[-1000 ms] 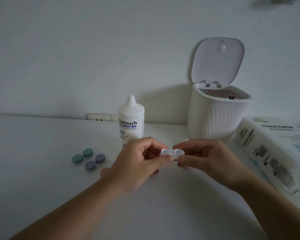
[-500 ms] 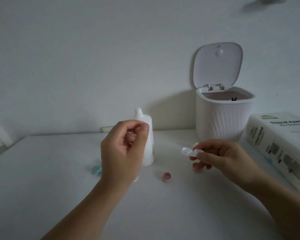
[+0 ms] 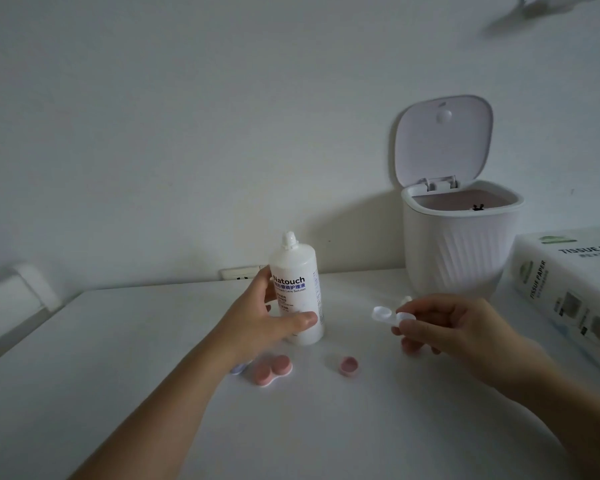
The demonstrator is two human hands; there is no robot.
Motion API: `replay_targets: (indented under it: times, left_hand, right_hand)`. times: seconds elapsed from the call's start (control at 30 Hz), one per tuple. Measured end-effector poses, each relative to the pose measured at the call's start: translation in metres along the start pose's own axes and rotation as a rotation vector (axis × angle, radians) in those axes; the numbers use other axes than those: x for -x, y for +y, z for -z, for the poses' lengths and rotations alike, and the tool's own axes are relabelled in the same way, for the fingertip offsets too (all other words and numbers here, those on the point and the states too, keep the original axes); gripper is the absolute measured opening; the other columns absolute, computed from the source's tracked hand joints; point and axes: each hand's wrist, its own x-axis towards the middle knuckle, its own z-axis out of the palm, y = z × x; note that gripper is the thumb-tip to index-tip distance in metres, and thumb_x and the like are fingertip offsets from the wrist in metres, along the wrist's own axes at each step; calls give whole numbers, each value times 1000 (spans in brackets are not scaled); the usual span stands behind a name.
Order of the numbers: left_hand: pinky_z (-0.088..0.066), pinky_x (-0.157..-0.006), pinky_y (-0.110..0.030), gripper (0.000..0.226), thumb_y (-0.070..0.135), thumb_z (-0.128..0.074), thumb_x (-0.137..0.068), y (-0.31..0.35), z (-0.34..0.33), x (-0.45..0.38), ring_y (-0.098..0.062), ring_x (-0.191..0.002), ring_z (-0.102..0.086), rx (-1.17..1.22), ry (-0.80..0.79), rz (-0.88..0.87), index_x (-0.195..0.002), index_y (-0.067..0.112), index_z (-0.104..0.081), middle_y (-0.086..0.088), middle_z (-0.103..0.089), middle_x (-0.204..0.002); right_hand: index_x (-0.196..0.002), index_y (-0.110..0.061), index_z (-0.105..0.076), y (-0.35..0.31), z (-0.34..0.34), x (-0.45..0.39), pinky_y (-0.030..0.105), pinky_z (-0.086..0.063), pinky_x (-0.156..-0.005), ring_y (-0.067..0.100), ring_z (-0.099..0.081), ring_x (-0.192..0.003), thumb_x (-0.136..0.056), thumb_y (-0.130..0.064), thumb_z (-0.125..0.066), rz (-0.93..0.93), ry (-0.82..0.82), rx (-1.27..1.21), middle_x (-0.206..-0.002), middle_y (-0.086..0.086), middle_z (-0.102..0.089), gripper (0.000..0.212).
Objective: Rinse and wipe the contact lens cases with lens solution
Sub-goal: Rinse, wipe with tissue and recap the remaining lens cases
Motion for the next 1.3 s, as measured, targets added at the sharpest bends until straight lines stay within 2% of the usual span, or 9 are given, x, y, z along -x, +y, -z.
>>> replay_targets:
  times: [0.17,0.23,0.33,0.53,0.73,0.83,0.97,1.17,1.3]
  left_hand:
    - [-54,-100,-49,71,54,-86,-57,-3,-17,-2,-8,-111,-68,76,178,-30,-118,58,-50,25,-70,-113]
    - [-63,-73,-51,64,53,-86,-58,-3,-25,2,-23,-87,-75,101,206,-4,-113,56,-52,25,-71,-103]
    - [-46,-39,-31,55,47,-88,-61,-5,-32,3,-19,-60,-69,136,234,8,-103,55,-53,26,-70,-94]
    - [-47,-44,-28,63,39,-93,-64,-3,-33,4,-10,-78,-68,135,218,-51,-107,56,-50,29,-70,-96]
    - [-41,-30,-27,49,53,-83,-72,1,-27,8,-5,-68,-68,103,222,-178,-110,57,-53,24,-71,-97]
    - [-57,-47,-25,52,54,-80,-71,4,-25,12,-2,-86,-70,50,248,-251,-115,56,-52,25,-71,-102]
    - [-51,-30,-43,60,35,-90,-68,5,-24,19,-13,-84,-67,50,264,-270,-115,54,-56,23,-69,-101]
    - [-47,-34,-16,57,43,-86,-59,2,-21,18,-11,-83,-66,-69,324,-403,-105,61,-57,24,-65,-107]
    - [-50,-62,-7,61,30,-87,-63,-6,-15,12,5,-93,-62,-277,372,-517,-112,51,-57,29,-62,-110]
  right_hand:
    - [-86,-17,-79,1,-2,-1,10,-47,-53,13,-72,-63,-70,-36,-78,27,-15,19,-76,10,-77,25]
    - [-86,-16,-78,1,-3,-1,11,-49,-56,16,-73,-65,-70,-34,-79,28,-23,16,-77,12,-76,24]
    - [-87,-16,-77,1,-5,0,18,-55,-65,22,-75,-69,-70,-34,-80,35,-34,23,-80,15,-76,25]
    - [-96,-22,-76,1,-10,2,10,-49,-56,21,-77,-75,-68,-32,-79,11,-14,8,-86,8,-79,30]
    - [-91,-29,-76,-2,-12,3,9,-49,-58,19,-77,-76,-65,-40,-79,37,-25,51,-84,5,-80,28]
    - [-90,-26,-78,-5,-13,5,12,-50,-58,22,-77,-76,-63,-39,-79,57,-2,39,-84,8,-79,29]
    - [-88,-25,-80,-10,-14,11,15,-56,-63,20,-76,-76,-59,-40,-77,77,-2,49,-81,7,-79,33]
    - [-96,-20,-79,-16,-16,17,20,-59,-75,21,-78,-84,-57,-35,-79,74,-22,-35,-87,8,-80,42]
    - [-94,-26,-80,-16,-16,18,22,-59,-80,21,-78,-87,-60,-35,-81,111,-35,-39,-88,8,-80,36]
